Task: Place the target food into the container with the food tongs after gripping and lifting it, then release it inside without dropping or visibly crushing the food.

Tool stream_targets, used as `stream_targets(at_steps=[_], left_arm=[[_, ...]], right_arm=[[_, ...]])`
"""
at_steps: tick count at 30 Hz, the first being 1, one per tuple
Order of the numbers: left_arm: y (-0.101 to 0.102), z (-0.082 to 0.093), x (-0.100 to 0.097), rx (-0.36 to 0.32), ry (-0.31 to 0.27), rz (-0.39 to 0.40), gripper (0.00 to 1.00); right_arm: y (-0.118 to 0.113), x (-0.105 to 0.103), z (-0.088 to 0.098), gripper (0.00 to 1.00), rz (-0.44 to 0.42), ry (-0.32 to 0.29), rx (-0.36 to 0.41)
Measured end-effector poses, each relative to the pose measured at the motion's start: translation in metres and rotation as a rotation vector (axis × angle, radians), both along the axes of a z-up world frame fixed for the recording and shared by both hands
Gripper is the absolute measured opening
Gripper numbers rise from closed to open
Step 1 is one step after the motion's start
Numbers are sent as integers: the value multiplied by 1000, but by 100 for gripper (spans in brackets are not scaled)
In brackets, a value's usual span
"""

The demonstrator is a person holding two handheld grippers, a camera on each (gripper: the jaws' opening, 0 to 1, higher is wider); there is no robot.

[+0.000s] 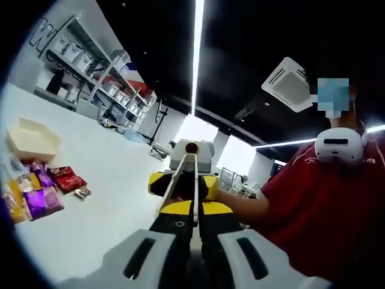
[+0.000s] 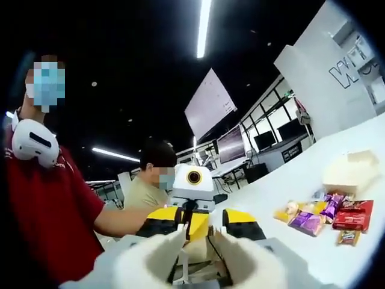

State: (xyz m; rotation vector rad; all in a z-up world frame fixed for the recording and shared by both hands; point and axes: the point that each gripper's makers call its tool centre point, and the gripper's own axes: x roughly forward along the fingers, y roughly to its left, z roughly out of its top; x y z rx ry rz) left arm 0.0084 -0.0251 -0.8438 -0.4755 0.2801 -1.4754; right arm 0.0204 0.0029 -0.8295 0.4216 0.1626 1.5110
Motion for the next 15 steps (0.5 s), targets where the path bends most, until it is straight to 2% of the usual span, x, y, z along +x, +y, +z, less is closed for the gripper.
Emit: stream_targets(at_steps=[1,2,3,4,6,11,15], left_arm=[[0,3,1,-13,-30,9,2],[2,7,6,-23,-96,47,3],[4,9,9,-31,-113,72,4],[6,9,10,-34,-91,79,7],[11,6,17,-32,-96,117,12],[22,4,24,-39,-101,166,14],[35,-4,40,7,-157,291,19]], right_arm=[[0,1,2,20,-3,6,6],[-1,4,4,20,-18,6,14],[-3,6,6,20,-25,8,15],[-4,8,6,21,-29,12,17],[-6,11,7,21,-36,19,21],[-8,17,4,21,-75,14,4],[-10,27,0,22,-118,28,-4]])
